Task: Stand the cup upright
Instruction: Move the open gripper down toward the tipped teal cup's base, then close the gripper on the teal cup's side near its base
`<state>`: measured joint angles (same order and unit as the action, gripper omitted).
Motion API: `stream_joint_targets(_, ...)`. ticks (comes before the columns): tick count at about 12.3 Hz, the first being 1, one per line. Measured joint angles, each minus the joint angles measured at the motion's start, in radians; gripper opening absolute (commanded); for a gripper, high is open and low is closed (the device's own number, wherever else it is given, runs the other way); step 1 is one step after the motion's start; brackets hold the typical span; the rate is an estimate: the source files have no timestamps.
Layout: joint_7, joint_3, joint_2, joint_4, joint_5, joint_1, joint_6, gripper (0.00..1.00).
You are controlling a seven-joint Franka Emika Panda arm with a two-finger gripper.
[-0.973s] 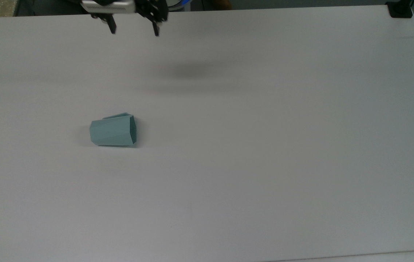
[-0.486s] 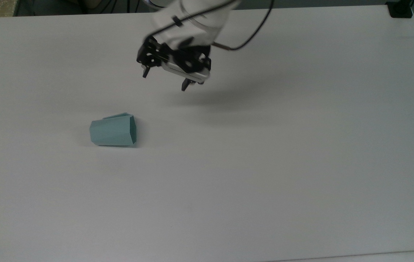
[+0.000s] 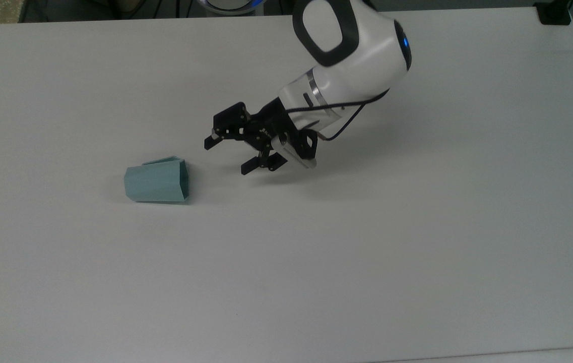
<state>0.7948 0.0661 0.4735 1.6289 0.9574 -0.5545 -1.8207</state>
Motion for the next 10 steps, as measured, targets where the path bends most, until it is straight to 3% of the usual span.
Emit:
stream_joint_targets(6, 0.002, 0.002, 0.075, 0.019, 0.117, 0.035, 0.003, 1.0)
stream_joint_targets(10, 0.002, 0.002, 0.097, 0.027, 0.156, 0.098, 0.003, 0.91)
